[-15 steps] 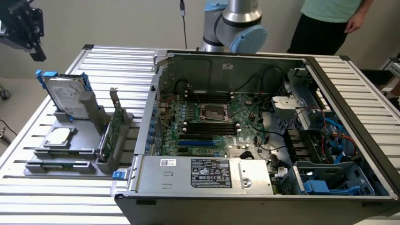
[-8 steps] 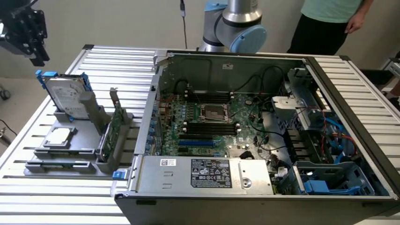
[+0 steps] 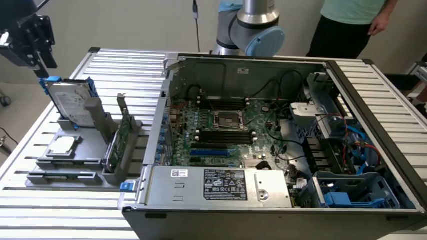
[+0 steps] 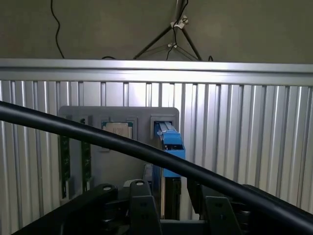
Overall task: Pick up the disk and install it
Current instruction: 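Pick up the disk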
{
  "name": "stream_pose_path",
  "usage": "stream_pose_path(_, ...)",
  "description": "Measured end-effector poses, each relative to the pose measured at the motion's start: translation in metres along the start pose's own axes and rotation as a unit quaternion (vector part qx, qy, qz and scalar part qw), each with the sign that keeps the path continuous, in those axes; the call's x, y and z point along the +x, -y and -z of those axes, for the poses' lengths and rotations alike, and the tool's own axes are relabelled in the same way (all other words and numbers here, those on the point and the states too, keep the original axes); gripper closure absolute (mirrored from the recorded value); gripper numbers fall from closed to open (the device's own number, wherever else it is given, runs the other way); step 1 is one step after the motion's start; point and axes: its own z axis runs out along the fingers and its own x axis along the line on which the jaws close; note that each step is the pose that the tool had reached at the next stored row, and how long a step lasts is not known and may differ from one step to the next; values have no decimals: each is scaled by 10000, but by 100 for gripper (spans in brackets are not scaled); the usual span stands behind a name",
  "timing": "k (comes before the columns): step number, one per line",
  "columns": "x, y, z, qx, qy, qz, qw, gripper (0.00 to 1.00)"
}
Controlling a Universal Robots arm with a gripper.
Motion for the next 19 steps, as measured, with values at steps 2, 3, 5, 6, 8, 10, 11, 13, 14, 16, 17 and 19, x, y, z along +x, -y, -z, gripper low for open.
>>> stream_pose_path(2, 0, 0, -36, 0, 0, 0, 10000, 53)
stream_pose_path(3, -1, 1, -54, 1, 0, 0, 10000, 53)
stream_pose_path(5, -1, 1, -92, 0, 0, 0, 10000, 51)
stream_pose_path(6, -1, 1, -109, 0, 0, 0, 10000, 51)
stream_pose_path(8, -2, 2, -146, 1, 1, 0, 10000, 45)
stream_pose_path(10, -2, 2, -182, 0, 1, 0, 10000, 45)
stream_pose_path(11, -2, 2, -201, 0, 0, 0, 10000, 45)
stream_pose_path(13, -3, 3, -237, 0, 1, 0, 10000, 45)
stream_pose_path(14, -3, 3, -254, 0, 0, 0, 10000, 45)
stream_pose_path(16, -3, 3, -291, 1, 1, 0, 10000, 45)
stream_pose_path(17, -5, 3, -310, 0, 0, -1, 10000, 45)
stream_pose_path(19, -5, 3, -346, 0, 1, -1, 10000, 45)
